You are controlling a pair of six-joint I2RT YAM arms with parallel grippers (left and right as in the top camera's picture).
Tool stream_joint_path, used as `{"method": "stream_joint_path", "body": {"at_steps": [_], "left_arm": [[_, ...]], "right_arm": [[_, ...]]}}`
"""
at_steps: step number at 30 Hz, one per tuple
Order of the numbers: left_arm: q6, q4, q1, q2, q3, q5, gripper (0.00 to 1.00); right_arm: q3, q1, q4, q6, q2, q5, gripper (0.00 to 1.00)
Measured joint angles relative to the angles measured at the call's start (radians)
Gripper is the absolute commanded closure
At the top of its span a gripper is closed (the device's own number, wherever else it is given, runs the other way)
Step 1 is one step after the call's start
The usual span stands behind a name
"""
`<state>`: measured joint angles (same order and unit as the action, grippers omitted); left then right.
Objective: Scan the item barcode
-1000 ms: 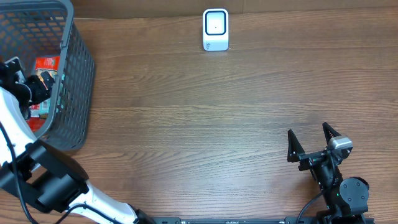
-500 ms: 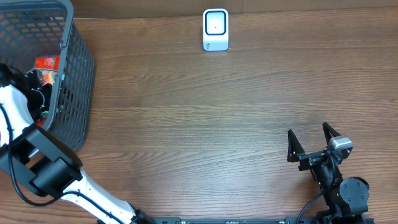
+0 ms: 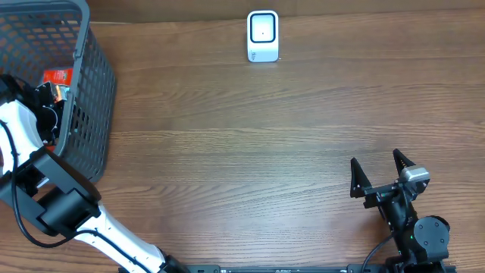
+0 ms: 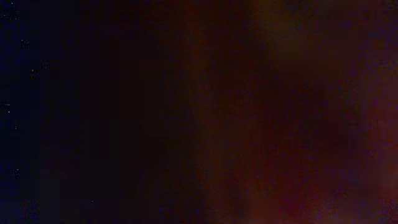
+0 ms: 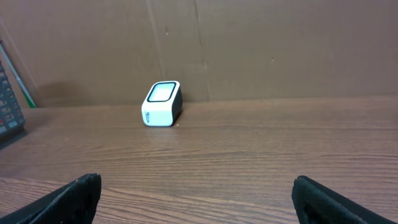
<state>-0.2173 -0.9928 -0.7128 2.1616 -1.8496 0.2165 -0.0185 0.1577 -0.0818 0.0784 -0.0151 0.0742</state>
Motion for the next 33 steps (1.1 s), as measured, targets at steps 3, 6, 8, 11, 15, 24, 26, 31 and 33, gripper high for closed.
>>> {"method": "stream_joint_path", "body": {"at_steps": [3, 6, 8, 11, 15, 24, 26, 31, 33], "left_arm": [[0.000, -0.058, 0.000, 0.012, -0.042, 0.000, 0.61], [0.000, -0.108, 0.000, 0.022, -0.104, -0.002, 0.62], [0.001, -0.147, 0.000, 0.026, -0.160, -0.003, 0.63], [0.012, -0.211, 0.000, 0.027, -0.262, -0.003, 0.62], [0.039, -0.296, 0.000, 0.031, -0.405, -0.003, 0.63], [0.115, -0.374, 0.000, -0.011, -0.636, -0.003, 0.62], [0.138, -0.375, 0.004, -0.050, -0.641, -0.004, 0.62], [0.192, -0.399, 0.049, -0.208, -0.647, -0.007, 0.62], [0.216, -0.414, 0.089, -0.270, -0.654, -0.007, 0.62]], "right_arm": [[0.000, 0.000, 0.000, 0.000, 0.000, 0.000, 0.00], [0.000, 0.000, 0.000, 0.000, 0.000, 0.000, 0.00], [0.000, 0.000, 0.000, 0.000, 0.000, 0.001, 0.00], [0.000, 0.000, 0.000, 0.000, 0.000, 0.000, 0.00], [0.000, 0.000, 0.000, 0.000, 0.000, 0.000, 0.00], [0.000, 0.000, 0.000, 0.000, 0.000, 0.000, 0.00], [0.000, 0.000, 0.000, 0.000, 0.000, 0.000, 0.00], [0.000, 0.000, 0.000, 0.000, 0.000, 0.000, 0.00], [0.000, 0.000, 0.000, 0.000, 0.000, 0.000, 0.00]]}}
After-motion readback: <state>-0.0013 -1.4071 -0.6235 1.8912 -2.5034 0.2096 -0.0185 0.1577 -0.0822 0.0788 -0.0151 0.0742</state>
